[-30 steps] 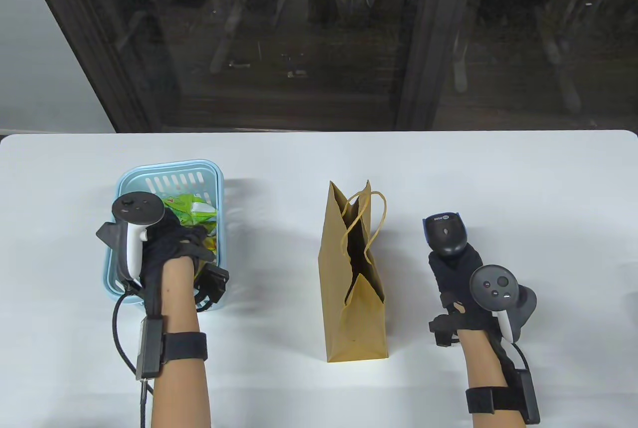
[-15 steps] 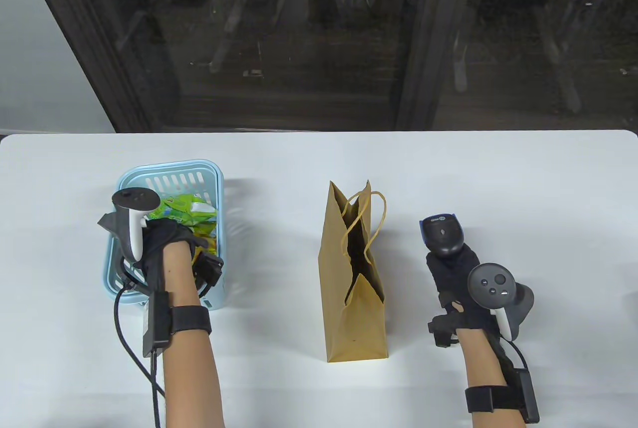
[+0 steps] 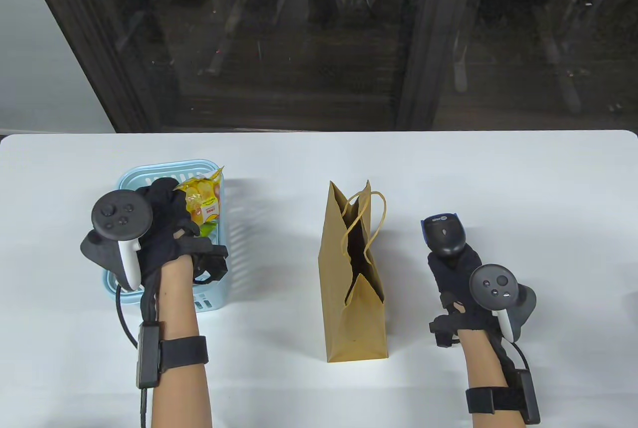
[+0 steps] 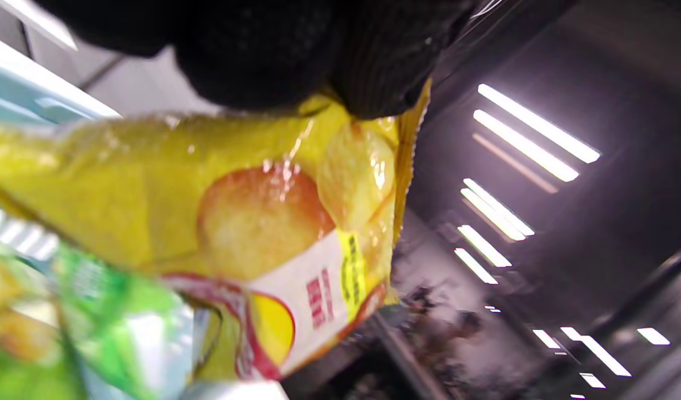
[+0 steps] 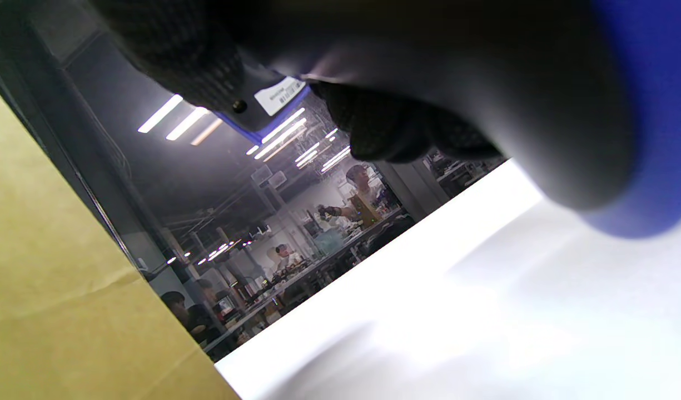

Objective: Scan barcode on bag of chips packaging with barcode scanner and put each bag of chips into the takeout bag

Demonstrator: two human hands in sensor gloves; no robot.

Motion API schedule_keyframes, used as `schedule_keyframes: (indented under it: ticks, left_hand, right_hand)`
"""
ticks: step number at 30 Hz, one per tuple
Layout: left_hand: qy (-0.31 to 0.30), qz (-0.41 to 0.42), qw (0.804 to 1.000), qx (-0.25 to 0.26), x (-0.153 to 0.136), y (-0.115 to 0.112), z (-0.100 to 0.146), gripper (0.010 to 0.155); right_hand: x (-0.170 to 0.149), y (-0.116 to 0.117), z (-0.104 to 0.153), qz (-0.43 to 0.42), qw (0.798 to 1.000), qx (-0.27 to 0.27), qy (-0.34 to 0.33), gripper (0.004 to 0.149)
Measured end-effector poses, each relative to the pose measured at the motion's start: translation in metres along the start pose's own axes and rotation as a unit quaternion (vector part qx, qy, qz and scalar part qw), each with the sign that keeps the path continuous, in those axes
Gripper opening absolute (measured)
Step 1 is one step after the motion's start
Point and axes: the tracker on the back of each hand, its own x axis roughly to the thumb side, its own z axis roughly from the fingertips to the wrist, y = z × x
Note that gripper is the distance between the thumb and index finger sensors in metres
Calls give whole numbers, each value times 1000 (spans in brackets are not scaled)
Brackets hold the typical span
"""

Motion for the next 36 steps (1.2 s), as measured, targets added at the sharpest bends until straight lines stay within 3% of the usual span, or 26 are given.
schedule_keyframes:
  ticks: [6, 15, 18, 22, 27, 32, 34, 36]
  left_hand:
    - [-74, 162, 984, -28, 25, -1, 16, 40]
    - [-149, 319, 928, -120, 67, -10, 42, 40]
    - [-165, 348, 911, -144, 79, -9, 51, 41]
    - [-176, 394, 882, -192, 93, -9, 62, 53]
    - [-210, 415, 850, -246, 106, -11, 78, 43]
    - [-231, 385, 868, -213, 113, -10, 88, 38]
    - [-231, 393, 861, -224, 114, -13, 89, 38]
    - [-237, 405, 842, -264, 117, -17, 91, 42]
  right_hand:
    - [1, 0, 1, -2, 1000, -4, -6, 51]
    - [3, -9, 0, -19, 1000, -19, -14, 51]
    - [14, -24, -2, -76, 996, -35, -39, 50]
    - [44, -54, -1, -199, 973, -56, -98, 50]
    - [84, -98, 4, -278, 943, -42, -177, 49]
    - [113, -123, 12, -287, 933, -20, -217, 49]
    - [119, -127, 13, -276, 935, -15, -220, 49]
    - [124, -129, 15, -266, 937, -13, -225, 49]
